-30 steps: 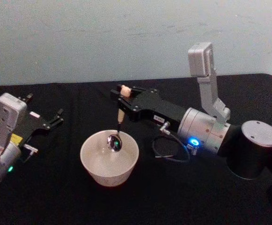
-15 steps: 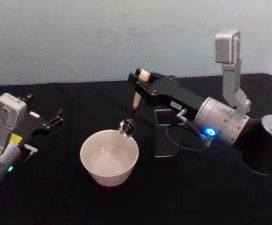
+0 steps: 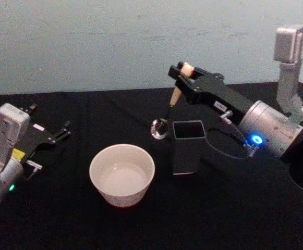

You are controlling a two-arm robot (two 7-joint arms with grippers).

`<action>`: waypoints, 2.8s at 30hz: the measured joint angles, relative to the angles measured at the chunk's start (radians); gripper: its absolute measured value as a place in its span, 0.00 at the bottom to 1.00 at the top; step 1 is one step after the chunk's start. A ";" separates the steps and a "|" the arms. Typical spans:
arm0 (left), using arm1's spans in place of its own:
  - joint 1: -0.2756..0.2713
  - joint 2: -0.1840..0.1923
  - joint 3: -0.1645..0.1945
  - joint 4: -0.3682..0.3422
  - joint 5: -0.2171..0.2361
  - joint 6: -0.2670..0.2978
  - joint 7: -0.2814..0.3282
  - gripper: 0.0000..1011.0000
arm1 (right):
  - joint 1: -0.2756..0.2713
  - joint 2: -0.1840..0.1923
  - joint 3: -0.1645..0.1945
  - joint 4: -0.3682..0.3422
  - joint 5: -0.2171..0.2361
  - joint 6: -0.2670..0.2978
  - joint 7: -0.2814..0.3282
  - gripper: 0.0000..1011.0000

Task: Pick up the stirring spoon with one hand, stir inside the cup, then place it back in its original position.

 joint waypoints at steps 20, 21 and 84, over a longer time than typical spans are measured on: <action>0.000 0.000 0.000 0.000 0.000 0.000 0.000 0.99 | -0.060 0.058 0.073 -0.034 0.038 -0.037 -0.034 0.21; 0.000 0.000 0.000 0.000 0.000 0.000 0.000 0.99 | -0.061 0.059 0.074 -0.034 0.036 -0.038 -0.035 0.21; 0.000 0.000 0.000 0.000 0.000 0.000 0.000 0.99 | -0.053 0.010 0.009 0.130 -0.183 0.013 0.003 0.21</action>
